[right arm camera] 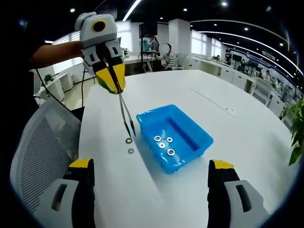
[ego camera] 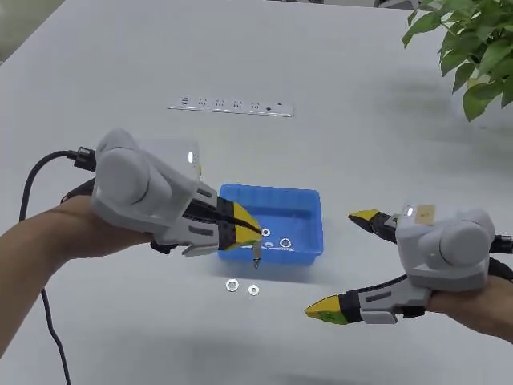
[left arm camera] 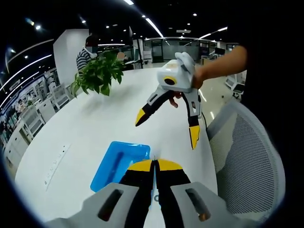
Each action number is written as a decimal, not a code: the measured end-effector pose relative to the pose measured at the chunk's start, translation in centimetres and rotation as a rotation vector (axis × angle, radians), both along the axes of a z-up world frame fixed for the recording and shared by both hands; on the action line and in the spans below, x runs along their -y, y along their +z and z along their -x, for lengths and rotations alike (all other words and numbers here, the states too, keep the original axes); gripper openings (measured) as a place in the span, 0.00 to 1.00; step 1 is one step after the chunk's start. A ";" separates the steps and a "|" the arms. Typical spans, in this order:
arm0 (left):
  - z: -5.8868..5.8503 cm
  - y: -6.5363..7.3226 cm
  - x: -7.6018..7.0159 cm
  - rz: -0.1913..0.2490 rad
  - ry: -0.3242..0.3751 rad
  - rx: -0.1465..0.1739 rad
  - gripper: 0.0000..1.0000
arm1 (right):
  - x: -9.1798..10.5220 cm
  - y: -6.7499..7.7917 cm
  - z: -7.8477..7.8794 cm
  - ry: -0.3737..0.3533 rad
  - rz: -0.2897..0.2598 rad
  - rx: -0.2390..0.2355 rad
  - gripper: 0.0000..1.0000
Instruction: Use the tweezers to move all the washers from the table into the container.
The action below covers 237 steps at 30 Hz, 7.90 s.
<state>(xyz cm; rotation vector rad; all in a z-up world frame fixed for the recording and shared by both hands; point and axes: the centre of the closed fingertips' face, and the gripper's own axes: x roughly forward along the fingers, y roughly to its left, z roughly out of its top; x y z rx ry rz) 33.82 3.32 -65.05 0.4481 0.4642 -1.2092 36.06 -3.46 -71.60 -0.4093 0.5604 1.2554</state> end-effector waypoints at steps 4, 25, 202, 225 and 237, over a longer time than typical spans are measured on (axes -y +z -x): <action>0.1 -0.6 -0.2 0.002 -0.001 -0.011 0.05 | 0.0 -0.1 0.1 0.004 0.001 0.000 1.00; 0.3 -2.9 0.1 -0.011 0.000 -0.046 0.05 | 0.1 -0.7 0.7 0.016 0.020 -0.009 0.99; 0.3 -1.7 -3.5 0.189 0.221 -0.110 0.99 | -10.9 1.7 -4.3 0.402 0.106 0.147 0.07; 0.2 -1.8 -3.6 0.198 0.223 -0.119 0.97 | -11.5 -1.8 -5.7 0.372 0.126 0.153 0.07; -1.2 -2.0 -3.5 0.182 0.214 -0.103 0.90 | -10.9 -3.3 -5.9 0.382 0.156 0.164 0.07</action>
